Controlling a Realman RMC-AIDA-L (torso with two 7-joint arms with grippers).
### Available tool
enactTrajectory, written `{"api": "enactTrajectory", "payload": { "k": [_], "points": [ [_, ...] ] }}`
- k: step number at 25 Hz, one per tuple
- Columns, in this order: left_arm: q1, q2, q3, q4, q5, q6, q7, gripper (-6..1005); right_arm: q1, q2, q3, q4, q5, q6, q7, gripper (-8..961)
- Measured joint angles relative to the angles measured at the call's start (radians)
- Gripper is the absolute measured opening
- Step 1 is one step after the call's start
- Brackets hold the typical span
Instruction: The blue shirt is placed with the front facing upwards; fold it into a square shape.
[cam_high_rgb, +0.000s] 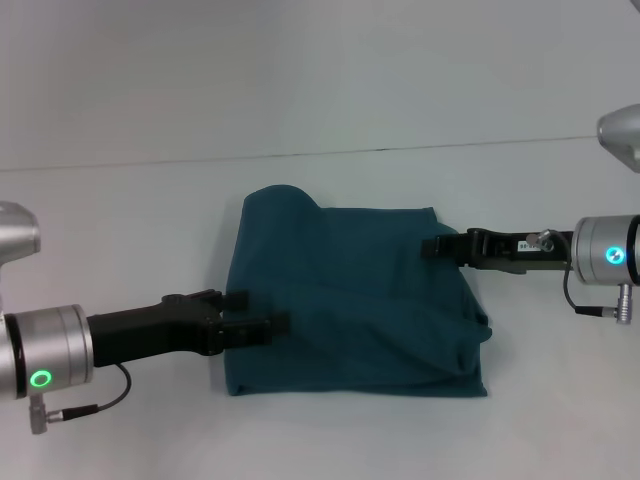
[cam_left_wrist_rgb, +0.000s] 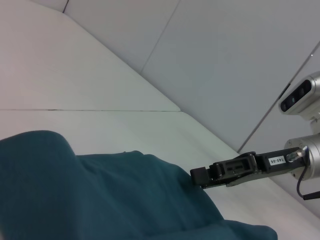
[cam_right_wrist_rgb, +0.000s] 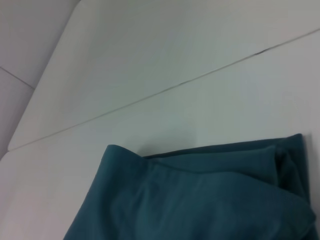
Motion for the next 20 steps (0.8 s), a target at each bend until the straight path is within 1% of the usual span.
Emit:
{"api": "enactTrajectory", "payload": {
  "k": [3,6,12,17,20],
  "points": [
    [0.000,0.000,-0.010,-0.002,0.005,-0.007,-0.002,937,0.005,0.002,-0.024,0.000,-0.003,0.030,0.016,776],
    [0.000,0.000,-0.014,-0.004,0.006,-0.008,-0.002,937,0.005,0.003,-0.046,0.000,-0.004,0.055,0.037,536],
    [-0.002,0.001,-0.014,-0.005,0.007,-0.008,-0.003,937,0.006,0.007,-0.056,-0.004,0.001,0.062,0.023,282],
    [-0.002,0.001,-0.014,-0.005,0.007,-0.008,-0.004,936,0.008,0.008,-0.055,-0.010,0.042,0.051,-0.025,83],
    [-0.002,0.002,-0.014,-0.004,0.007,-0.008,-0.004,936,0.012,0.009,-0.055,-0.027,0.044,0.044,-0.032,40]
  ]
}}
